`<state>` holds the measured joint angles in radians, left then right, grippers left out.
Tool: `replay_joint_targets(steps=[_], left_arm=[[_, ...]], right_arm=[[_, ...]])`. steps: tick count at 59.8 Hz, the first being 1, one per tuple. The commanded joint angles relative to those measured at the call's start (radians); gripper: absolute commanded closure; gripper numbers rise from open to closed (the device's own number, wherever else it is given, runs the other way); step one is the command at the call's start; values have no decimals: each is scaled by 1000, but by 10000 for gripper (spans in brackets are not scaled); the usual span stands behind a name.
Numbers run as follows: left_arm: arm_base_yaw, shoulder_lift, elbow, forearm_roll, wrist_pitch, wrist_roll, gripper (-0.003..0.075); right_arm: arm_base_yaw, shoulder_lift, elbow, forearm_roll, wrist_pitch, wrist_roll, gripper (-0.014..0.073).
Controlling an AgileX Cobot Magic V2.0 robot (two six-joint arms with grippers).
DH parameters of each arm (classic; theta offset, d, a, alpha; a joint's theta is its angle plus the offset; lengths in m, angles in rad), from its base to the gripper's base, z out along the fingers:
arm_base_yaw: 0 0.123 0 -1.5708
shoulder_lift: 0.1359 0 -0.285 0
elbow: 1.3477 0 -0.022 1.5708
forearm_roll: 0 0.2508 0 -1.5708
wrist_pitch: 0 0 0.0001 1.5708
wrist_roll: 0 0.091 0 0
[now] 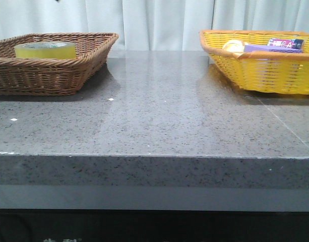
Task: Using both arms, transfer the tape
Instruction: 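Lower the tape into the brown basket and open the left gripper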
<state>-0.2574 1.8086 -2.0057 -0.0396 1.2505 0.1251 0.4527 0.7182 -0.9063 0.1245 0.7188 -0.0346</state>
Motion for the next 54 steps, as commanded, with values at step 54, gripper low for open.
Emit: replay_joint_targets(steps=[54], left_arm=[[-201, -1029, 1097, -36, -652, -81, 314]], right_arm=[[-1, -3, -25, -67, -63, 35, 191]])
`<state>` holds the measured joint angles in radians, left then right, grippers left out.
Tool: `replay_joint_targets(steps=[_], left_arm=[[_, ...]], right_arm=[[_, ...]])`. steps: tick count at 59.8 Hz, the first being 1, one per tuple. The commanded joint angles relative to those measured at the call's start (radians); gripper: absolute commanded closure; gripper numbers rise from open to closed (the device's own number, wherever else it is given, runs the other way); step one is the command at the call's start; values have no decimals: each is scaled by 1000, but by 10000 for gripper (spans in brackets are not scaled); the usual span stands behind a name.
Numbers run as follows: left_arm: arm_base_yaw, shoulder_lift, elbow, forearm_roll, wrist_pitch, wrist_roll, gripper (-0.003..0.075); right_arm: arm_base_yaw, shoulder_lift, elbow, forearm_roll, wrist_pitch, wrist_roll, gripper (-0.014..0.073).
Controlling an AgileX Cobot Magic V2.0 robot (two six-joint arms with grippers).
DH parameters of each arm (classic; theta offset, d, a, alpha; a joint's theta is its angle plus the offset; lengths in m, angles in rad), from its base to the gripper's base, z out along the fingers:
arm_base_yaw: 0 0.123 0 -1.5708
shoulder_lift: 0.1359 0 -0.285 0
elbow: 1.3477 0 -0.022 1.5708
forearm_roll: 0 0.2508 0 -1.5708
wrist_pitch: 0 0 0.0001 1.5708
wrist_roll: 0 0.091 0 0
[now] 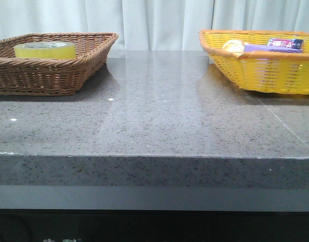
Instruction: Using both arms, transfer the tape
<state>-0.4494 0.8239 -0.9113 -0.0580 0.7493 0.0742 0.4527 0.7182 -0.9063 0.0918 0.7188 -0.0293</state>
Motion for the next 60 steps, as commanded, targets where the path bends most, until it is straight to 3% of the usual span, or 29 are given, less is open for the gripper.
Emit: replay_joint_targets(steps=[1, 12, 19, 24, 38, 60], left_arm=[[-9, -48, 5, -17, -156, -37, 314], [-9, -57, 13, -17, -157, -39, 325], [-9, -57, 13, -19, -157, -39, 375], [-9, -57, 13, -19, -157, -39, 460], [-9, -57, 13, -19, -157, -39, 722], [-9, -57, 13, -43, -149, -39, 740]], right_arm=[[-1, -3, -25, -39, -61, 29, 191], [-1, -2, -25, -92, -29, 48, 191], [-1, -2, -25, -92, -23, 48, 202], [-1, -2, -25, -92, -23, 48, 291], [-1, -2, -25, -92, -23, 48, 668], [-1, -2, -25, -92, -22, 48, 662]])
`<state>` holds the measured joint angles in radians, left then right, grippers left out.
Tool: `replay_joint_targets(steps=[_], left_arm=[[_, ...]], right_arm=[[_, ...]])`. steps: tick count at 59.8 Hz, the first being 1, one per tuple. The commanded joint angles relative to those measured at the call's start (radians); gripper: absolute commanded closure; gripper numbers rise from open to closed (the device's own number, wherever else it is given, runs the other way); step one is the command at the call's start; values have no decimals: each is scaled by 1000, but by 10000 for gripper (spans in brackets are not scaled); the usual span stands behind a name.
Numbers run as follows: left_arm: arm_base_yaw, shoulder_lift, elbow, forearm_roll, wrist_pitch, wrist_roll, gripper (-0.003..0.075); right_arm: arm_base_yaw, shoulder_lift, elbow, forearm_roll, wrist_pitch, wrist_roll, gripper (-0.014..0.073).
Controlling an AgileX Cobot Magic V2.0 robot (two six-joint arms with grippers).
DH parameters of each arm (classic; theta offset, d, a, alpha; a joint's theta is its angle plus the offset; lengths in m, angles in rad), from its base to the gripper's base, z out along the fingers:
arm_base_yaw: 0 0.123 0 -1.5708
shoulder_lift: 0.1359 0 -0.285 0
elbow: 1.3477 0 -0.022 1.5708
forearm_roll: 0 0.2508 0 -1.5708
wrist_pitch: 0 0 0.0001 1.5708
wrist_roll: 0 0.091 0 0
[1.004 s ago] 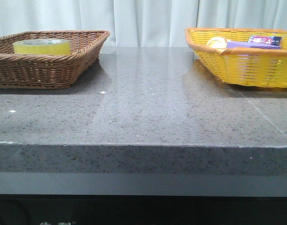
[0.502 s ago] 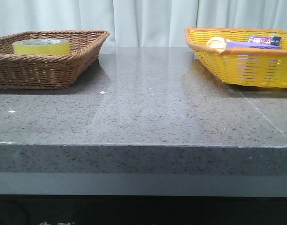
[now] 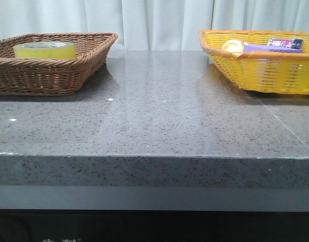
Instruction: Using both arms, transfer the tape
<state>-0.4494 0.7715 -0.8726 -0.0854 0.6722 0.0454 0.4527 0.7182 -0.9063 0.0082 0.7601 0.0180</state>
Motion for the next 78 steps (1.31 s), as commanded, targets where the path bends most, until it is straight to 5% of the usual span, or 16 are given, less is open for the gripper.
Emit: replay_joint_targets(steps=[1, 19, 44, 69, 78], left_arm=[[-9, -4, -26, -16, -72, -10, 740], [53, -77, 63, 12, -108, -5, 740], [317, -495, 594, -13, -557, -5, 740], [399, -794, 923, -21, -798, -5, 740], [402, -797, 920, -20, -752, -5, 740]], right_arm=[[-1, -2, -25, -8, -63, 1, 662], [-1, -2, -25, -8, -63, 1, 662], [-1, -2, -25, -8, -64, 1, 662], [-1, -2, -25, -8, -63, 1, 662], [-1, -2, -25, -8, -65, 1, 662]])
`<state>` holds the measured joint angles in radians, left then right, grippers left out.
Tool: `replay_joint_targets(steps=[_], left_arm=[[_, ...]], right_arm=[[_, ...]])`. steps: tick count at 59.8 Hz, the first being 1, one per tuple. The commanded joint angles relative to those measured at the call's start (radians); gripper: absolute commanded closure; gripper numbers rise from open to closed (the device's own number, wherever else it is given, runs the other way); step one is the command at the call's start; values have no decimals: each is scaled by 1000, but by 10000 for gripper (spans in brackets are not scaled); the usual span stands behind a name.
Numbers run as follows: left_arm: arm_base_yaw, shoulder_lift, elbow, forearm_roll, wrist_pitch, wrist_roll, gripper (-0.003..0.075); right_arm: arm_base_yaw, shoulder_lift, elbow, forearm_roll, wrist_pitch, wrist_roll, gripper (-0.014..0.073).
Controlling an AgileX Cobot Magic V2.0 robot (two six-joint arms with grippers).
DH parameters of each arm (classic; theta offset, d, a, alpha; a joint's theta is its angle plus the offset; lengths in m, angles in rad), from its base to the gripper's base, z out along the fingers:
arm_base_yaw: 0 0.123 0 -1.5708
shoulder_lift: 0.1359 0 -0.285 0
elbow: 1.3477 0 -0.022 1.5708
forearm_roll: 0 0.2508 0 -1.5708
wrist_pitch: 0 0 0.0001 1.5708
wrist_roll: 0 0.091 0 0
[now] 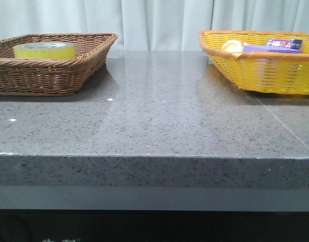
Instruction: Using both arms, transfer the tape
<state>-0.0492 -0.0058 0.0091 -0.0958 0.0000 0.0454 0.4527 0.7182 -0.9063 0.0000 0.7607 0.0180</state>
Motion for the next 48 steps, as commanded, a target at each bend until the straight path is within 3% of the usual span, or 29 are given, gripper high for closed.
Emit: replay_joint_targets(steps=[1, 48], left_arm=[[2, -20, 39, -10, -80, -5, 740], [0, -17, 39, 2, -80, -12, 740]], right_arm=[[-1, -2, -25, 0, -66, 1, 662], [-1, -2, -25, 0, -65, 1, 662]])
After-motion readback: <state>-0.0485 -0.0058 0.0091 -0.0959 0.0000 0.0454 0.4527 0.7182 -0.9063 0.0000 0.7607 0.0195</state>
